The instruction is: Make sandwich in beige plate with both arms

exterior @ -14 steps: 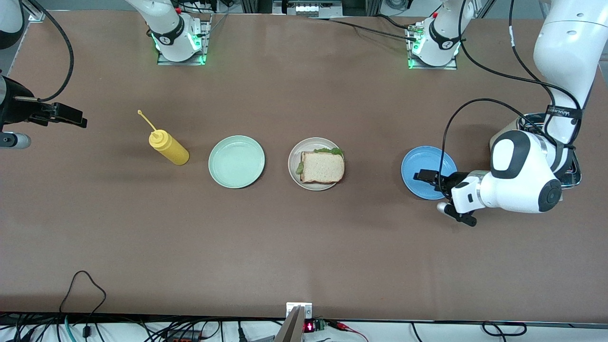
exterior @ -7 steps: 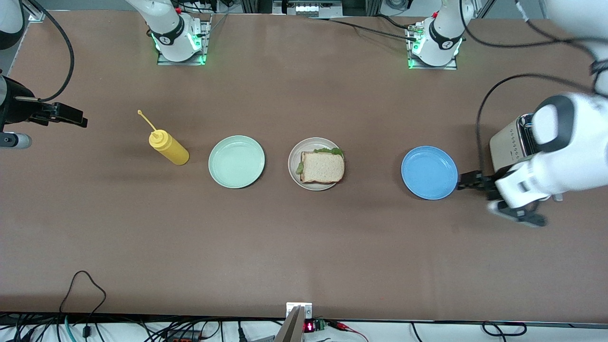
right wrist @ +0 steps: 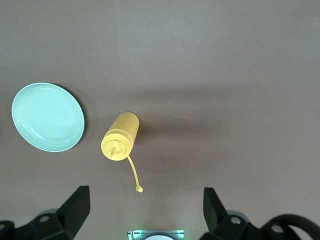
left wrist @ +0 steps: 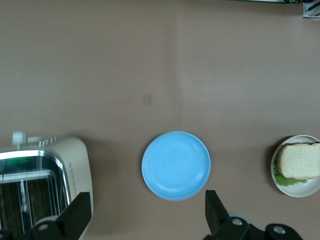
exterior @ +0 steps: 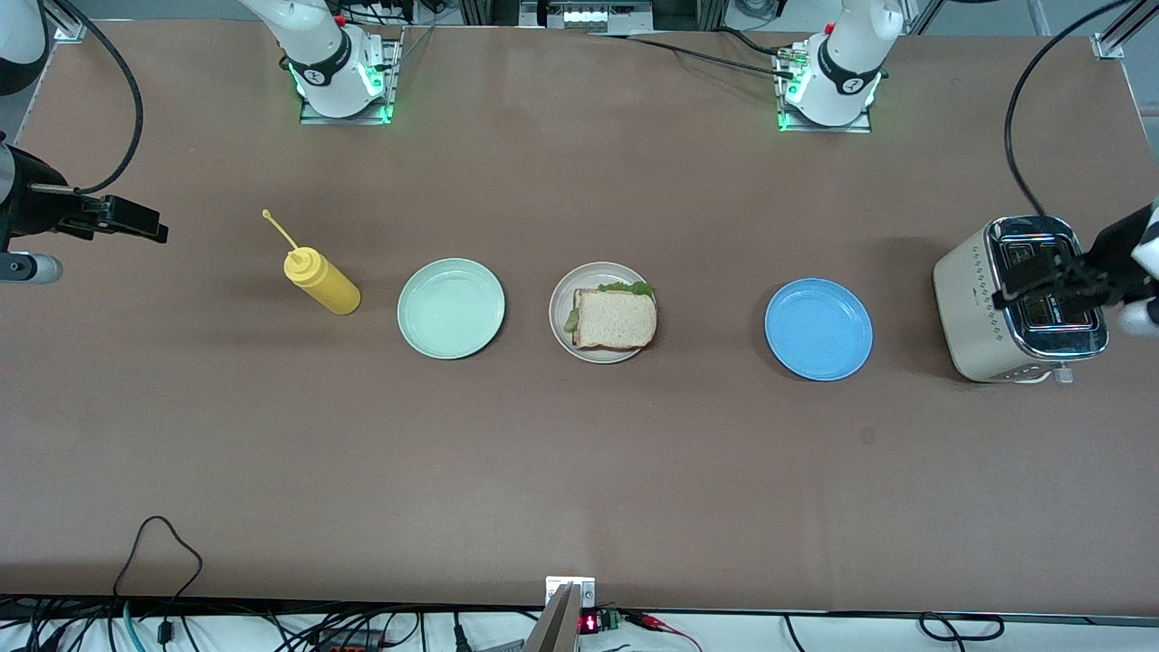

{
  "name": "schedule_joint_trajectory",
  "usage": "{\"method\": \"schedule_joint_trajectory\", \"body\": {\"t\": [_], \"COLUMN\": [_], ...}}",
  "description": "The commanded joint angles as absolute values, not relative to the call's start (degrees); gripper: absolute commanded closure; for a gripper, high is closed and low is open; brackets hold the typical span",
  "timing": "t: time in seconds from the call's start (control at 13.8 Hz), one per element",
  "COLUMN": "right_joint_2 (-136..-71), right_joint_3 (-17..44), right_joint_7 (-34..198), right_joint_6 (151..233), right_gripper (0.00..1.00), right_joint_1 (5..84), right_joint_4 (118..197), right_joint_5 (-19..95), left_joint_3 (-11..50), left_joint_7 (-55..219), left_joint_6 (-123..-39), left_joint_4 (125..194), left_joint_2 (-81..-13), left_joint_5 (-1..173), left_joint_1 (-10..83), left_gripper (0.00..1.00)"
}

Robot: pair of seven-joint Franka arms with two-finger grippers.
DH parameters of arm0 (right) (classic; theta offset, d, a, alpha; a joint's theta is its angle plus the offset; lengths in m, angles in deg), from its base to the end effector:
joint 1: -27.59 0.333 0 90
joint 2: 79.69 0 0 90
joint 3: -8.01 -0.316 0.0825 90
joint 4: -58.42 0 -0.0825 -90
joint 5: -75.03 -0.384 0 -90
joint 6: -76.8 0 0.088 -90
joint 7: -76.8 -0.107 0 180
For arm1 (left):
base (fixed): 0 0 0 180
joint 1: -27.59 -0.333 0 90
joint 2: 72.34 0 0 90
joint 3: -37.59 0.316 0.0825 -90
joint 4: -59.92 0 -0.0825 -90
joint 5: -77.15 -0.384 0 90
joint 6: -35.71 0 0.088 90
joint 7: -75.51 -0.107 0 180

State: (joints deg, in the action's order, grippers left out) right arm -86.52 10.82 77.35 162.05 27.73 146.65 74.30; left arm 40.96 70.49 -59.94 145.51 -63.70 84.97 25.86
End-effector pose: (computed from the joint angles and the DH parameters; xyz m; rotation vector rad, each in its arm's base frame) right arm 0.5772 -0.0239 0.5649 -3.1179 0.0580 0.2670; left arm 0.6077 0.0382 0.5831 3.0166 0.0187 0.0546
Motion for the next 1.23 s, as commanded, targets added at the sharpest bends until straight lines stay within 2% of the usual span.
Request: {"method": "schedule_joint_trajectory", "body": {"t": [0.0, 0.22, 0.51, 1.16], "right_joint_2": [-86.5, -86.5, -86.5, -86.5], "right_joint_3": [10.6, 10.3, 10.3, 10.1], "right_joint_7": [77.9, 77.9, 77.9, 77.9], "right_joint_6": [161.7, 161.8, 161.6, 161.7], "right_gripper": [0.00, 0.00, 0.00, 0.00], "right_joint_1": [27.4, 27.5, 27.7, 27.8], "right_joint_4": [146.0, 145.9, 146.0, 146.0], "right_joint_5": [73.4, 73.4, 73.3, 73.3], "left_joint_3": [37.8, 37.1, 37.1, 36.4], "left_joint_7": [73.8, 77.0, 76.4, 76.2], "left_joint_6": [-57.7, -54.0, -56.7, -54.7], "left_joint_4": [147.4, 150.6, 157.0, 157.4], "left_joint_2": [-67.9, -70.7, -75.0, -76.6], "left_joint_5": [78.2, 76.3, 78.9, 78.1], "left_joint_1": [25.6, 26.5, 24.7, 24.7], "left_gripper": [0.00, 0.00, 0.00, 0.00]}}
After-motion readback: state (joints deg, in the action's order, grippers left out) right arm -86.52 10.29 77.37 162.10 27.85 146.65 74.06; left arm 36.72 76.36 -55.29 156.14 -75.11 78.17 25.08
